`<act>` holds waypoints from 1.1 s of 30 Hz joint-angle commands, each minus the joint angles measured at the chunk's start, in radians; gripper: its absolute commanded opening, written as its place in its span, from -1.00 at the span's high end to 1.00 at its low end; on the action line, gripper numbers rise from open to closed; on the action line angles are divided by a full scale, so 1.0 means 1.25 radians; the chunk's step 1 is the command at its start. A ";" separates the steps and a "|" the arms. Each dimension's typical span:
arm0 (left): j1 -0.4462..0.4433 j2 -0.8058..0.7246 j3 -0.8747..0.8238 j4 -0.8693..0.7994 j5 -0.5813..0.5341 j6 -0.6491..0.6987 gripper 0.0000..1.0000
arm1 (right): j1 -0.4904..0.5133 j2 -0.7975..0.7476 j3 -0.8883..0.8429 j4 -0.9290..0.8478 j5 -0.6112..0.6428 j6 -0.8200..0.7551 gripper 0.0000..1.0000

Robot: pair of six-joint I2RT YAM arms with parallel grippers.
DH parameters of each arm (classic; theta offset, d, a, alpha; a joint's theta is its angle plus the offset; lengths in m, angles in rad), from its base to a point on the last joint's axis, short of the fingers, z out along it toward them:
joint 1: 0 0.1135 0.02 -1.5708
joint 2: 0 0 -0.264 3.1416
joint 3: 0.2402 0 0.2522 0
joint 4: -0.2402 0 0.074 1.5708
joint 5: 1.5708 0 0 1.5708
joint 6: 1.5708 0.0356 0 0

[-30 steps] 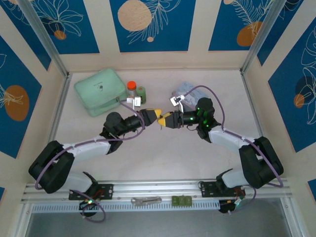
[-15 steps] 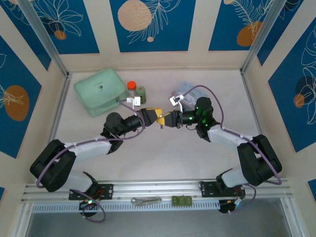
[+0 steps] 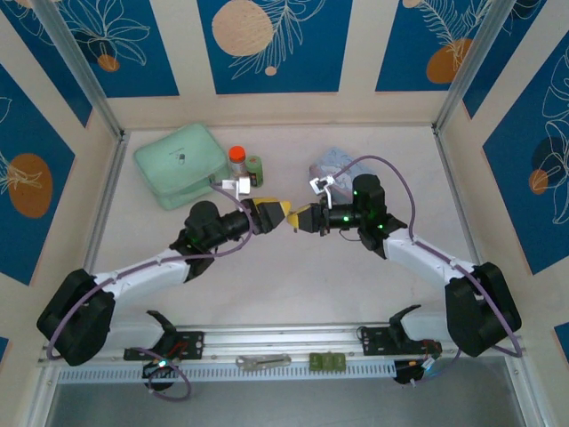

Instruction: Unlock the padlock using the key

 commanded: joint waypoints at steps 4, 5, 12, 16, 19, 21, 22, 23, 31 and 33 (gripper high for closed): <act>-0.023 0.035 0.040 0.008 0.005 0.008 -0.53 | 0.012 0.005 0.026 -0.021 0.008 -0.030 1.00; -0.024 0.038 0.039 0.017 0.006 0.001 -0.45 | 0.013 0.008 0.025 -0.017 0.007 -0.028 1.00; -0.024 0.038 -0.001 0.048 -0.026 -0.016 -0.33 | 0.008 0.017 0.009 0.033 0.009 0.002 1.00; -0.024 0.023 -0.015 0.036 -0.052 -0.018 -0.46 | 0.005 0.024 -0.010 0.095 0.020 0.044 1.00; -0.023 0.020 -0.033 0.044 -0.078 -0.034 -0.43 | 0.002 0.028 -0.030 0.154 0.034 0.083 1.00; -0.023 0.027 -0.039 0.068 -0.081 -0.048 -0.29 | 0.002 0.032 -0.039 0.182 0.039 0.102 1.00; -0.024 0.031 -0.037 0.079 -0.078 -0.055 -0.18 | 0.004 0.035 -0.042 0.193 0.041 0.108 1.00; -0.024 0.036 -0.036 0.088 -0.074 -0.062 -0.10 | 0.003 0.036 -0.043 0.200 0.043 0.112 1.00; -0.024 0.099 -0.025 0.198 -0.036 -0.154 0.37 | 0.003 0.041 -0.042 0.210 0.051 0.116 1.00; -0.024 0.107 -0.023 0.211 -0.032 -0.167 0.43 | 0.002 0.040 -0.043 0.210 0.057 0.116 1.00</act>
